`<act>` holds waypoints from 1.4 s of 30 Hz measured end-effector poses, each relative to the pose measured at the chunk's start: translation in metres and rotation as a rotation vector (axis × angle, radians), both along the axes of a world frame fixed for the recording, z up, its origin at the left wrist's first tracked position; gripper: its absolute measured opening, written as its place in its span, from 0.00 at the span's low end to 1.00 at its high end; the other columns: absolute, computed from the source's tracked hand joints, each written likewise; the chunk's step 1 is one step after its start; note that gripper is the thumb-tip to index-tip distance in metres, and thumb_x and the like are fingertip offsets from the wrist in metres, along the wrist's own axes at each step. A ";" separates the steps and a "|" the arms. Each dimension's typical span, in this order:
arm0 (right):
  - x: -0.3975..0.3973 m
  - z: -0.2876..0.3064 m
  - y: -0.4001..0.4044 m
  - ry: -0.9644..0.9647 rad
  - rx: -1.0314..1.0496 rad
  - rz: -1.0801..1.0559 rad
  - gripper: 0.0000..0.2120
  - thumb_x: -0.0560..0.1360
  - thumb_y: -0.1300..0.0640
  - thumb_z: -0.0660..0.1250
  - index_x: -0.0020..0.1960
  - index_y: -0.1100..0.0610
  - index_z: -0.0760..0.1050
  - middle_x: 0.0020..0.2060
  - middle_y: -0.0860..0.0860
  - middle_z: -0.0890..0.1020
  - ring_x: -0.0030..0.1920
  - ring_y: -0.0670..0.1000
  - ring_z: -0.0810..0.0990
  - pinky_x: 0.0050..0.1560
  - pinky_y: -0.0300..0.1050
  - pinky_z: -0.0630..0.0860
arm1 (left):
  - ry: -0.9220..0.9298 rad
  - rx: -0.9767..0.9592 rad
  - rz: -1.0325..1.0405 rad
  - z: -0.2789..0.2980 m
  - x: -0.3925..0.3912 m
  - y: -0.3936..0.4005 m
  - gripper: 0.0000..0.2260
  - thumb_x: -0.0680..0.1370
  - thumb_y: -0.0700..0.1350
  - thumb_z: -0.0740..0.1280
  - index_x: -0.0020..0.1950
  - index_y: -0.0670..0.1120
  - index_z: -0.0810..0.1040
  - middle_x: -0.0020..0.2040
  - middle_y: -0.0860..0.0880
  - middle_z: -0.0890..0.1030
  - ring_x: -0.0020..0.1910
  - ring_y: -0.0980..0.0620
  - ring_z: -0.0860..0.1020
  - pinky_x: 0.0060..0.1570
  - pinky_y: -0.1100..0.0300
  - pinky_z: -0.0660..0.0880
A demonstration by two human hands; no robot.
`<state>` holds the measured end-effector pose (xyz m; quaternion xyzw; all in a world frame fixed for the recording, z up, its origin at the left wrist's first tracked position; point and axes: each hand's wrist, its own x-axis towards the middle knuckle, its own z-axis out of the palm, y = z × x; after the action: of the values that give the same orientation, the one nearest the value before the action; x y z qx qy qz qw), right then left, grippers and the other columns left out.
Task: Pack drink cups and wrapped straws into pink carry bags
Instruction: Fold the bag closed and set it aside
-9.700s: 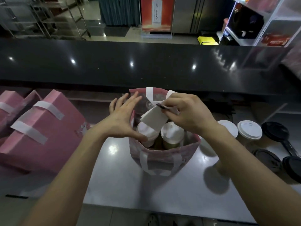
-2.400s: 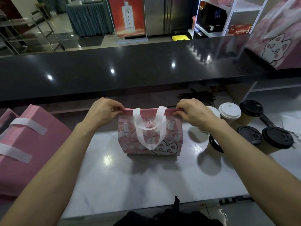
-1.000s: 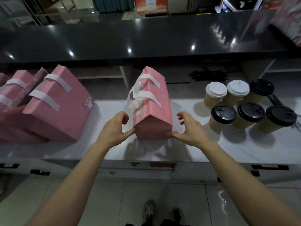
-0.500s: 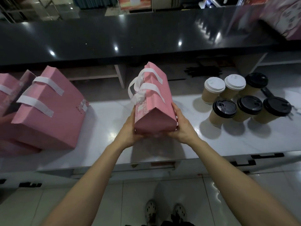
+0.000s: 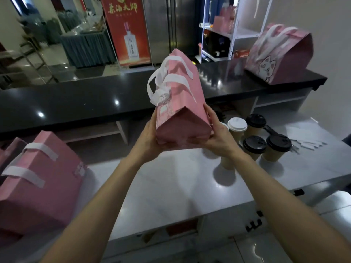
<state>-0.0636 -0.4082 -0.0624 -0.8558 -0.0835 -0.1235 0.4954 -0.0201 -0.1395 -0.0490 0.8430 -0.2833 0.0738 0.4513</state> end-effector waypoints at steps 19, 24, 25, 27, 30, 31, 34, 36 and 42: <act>0.190 0.050 -0.257 0.068 -0.137 -0.010 0.62 0.62 0.23 0.78 0.85 0.33 0.45 0.62 0.39 0.82 0.60 0.44 0.83 0.60 0.41 0.78 | 0.085 -0.038 0.106 0.031 0.175 -0.262 0.61 0.66 0.59 0.86 0.88 0.61 0.50 0.75 0.61 0.76 0.66 0.69 0.76 0.61 0.72 0.75; 0.213 0.039 -0.290 0.148 -0.198 0.028 0.60 0.67 0.28 0.77 0.87 0.39 0.46 0.68 0.46 0.82 0.66 0.49 0.82 0.68 0.49 0.78 | 0.145 -0.039 0.195 0.019 0.188 -0.295 0.65 0.60 0.67 0.87 0.86 0.68 0.48 0.67 0.69 0.76 0.61 0.76 0.76 0.55 0.75 0.74; 0.213 0.039 -0.295 0.143 -0.205 0.028 0.61 0.66 0.27 0.78 0.87 0.40 0.46 0.70 0.45 0.81 0.68 0.48 0.80 0.69 0.49 0.77 | 0.141 -0.040 0.201 0.018 0.191 -0.299 0.65 0.58 0.70 0.87 0.85 0.69 0.49 0.65 0.71 0.75 0.58 0.80 0.74 0.53 0.77 0.74; 0.206 0.036 -0.308 0.129 -0.230 0.015 0.62 0.64 0.25 0.78 0.87 0.44 0.51 0.73 0.44 0.79 0.71 0.46 0.78 0.72 0.48 0.75 | 0.158 -0.048 0.212 0.018 0.195 -0.306 0.66 0.55 0.74 0.85 0.85 0.70 0.51 0.66 0.71 0.75 0.60 0.76 0.76 0.58 0.71 0.76; 0.185 0.018 -0.335 0.157 -0.342 -0.050 0.48 0.68 0.25 0.76 0.81 0.46 0.68 0.69 0.45 0.82 0.67 0.47 0.81 0.68 0.51 0.79 | 0.167 -0.050 0.218 0.017 0.204 -0.319 0.64 0.56 0.73 0.85 0.85 0.68 0.53 0.72 0.62 0.77 0.69 0.58 0.78 0.68 0.54 0.78; 0.178 0.009 -0.344 0.175 -0.411 -0.069 0.43 0.71 0.28 0.75 0.79 0.47 0.71 0.67 0.46 0.83 0.65 0.49 0.83 0.65 0.52 0.81 | 0.167 -0.049 0.217 0.016 0.208 -0.324 0.64 0.56 0.73 0.85 0.85 0.68 0.54 0.72 0.62 0.78 0.69 0.57 0.78 0.69 0.52 0.78; 0.165 -0.017 -0.358 0.291 -0.637 -0.012 0.37 0.76 0.33 0.73 0.79 0.50 0.72 0.72 0.51 0.81 0.70 0.55 0.79 0.67 0.54 0.79 | 0.182 -0.051 0.221 0.017 0.218 -0.341 0.64 0.55 0.74 0.85 0.84 0.68 0.54 0.72 0.62 0.78 0.69 0.57 0.78 0.69 0.54 0.77; 0.162 -0.029 -0.361 0.374 -0.690 0.032 0.37 0.78 0.34 0.72 0.80 0.51 0.71 0.74 0.53 0.79 0.73 0.57 0.77 0.69 0.57 0.77 | 0.183 -0.048 0.213 0.019 0.226 -0.354 0.65 0.55 0.74 0.85 0.85 0.68 0.54 0.72 0.63 0.77 0.69 0.58 0.78 0.67 0.57 0.76; 0.160 -0.036 -0.368 0.394 -0.634 0.023 0.36 0.78 0.35 0.72 0.79 0.52 0.72 0.73 0.53 0.80 0.72 0.57 0.77 0.70 0.58 0.77 | 0.192 -0.031 0.209 0.021 0.248 -0.385 0.65 0.55 0.73 0.85 0.86 0.65 0.55 0.70 0.61 0.79 0.69 0.56 0.79 0.69 0.55 0.77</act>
<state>0.0967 -0.7762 -0.0987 -0.9730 -0.0304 0.0813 0.2137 0.2274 -0.5249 -0.0285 0.8642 -0.1481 0.0438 0.4789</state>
